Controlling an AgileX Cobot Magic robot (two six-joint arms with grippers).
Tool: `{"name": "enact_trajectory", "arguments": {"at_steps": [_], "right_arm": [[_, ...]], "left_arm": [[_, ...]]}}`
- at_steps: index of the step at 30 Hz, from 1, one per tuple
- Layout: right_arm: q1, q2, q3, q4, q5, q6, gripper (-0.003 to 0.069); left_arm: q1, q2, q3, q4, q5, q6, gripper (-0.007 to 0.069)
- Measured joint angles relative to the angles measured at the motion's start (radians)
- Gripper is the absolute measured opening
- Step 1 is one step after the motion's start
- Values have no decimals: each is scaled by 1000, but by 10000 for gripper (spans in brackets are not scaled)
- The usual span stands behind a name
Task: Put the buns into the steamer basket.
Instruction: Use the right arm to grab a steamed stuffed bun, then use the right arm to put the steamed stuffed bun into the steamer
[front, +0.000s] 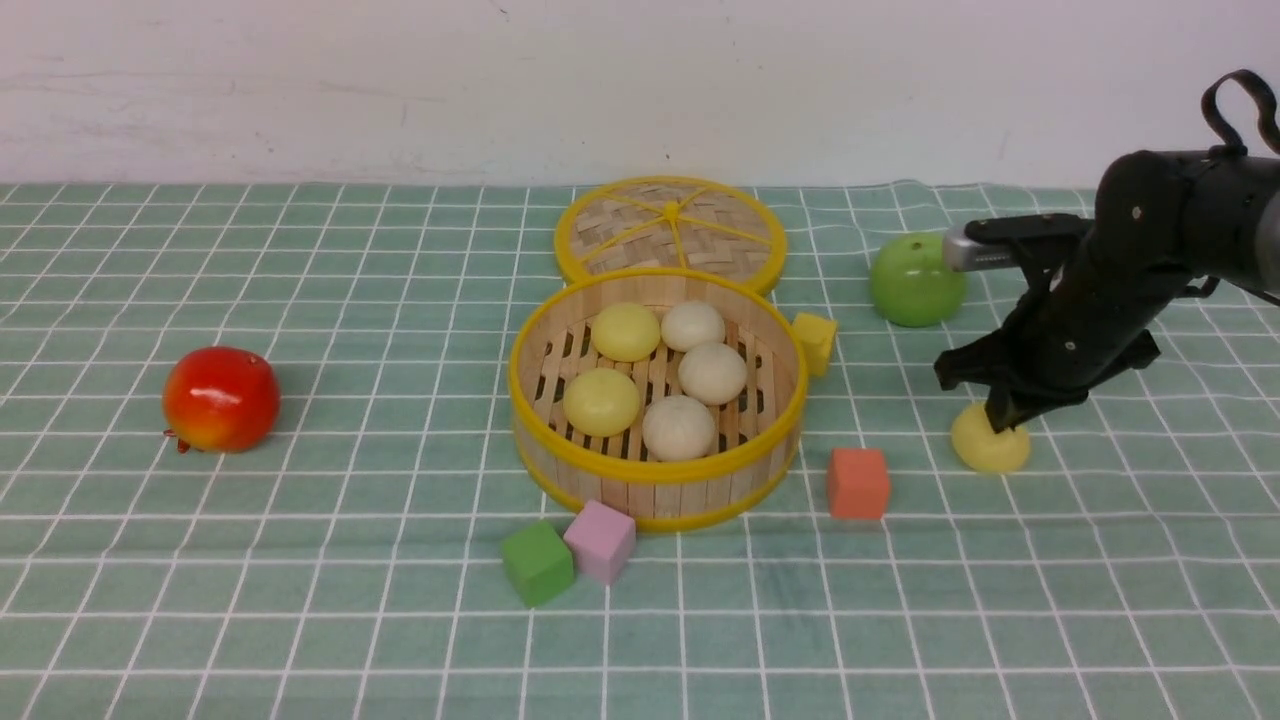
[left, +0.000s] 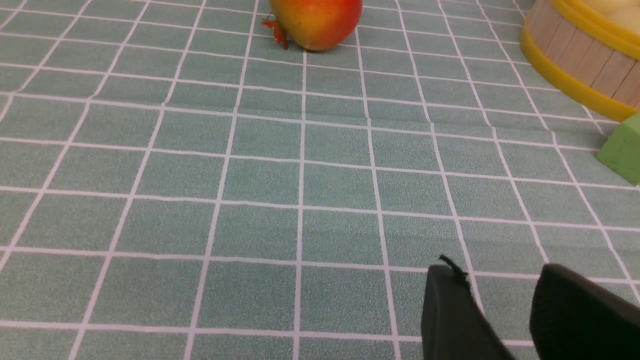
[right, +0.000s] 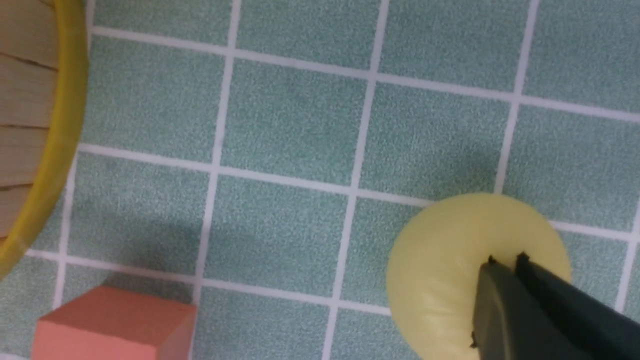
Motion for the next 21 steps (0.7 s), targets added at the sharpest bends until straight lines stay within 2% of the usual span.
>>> {"name": "enact_trajectory", "arguments": {"at_steps": [13, 16, 21], "right_arm": [[0, -103, -6, 6, 17, 0, -13], [0, -104, -8, 64, 24, -21, -13], [35, -104, -57, 200, 29, -131, -13]], "left_arm": [[0, 0, 0, 0, 0, 0, 238], [0, 0, 0, 0, 0, 0, 238], [0, 0, 0, 0, 0, 0, 238]]}}
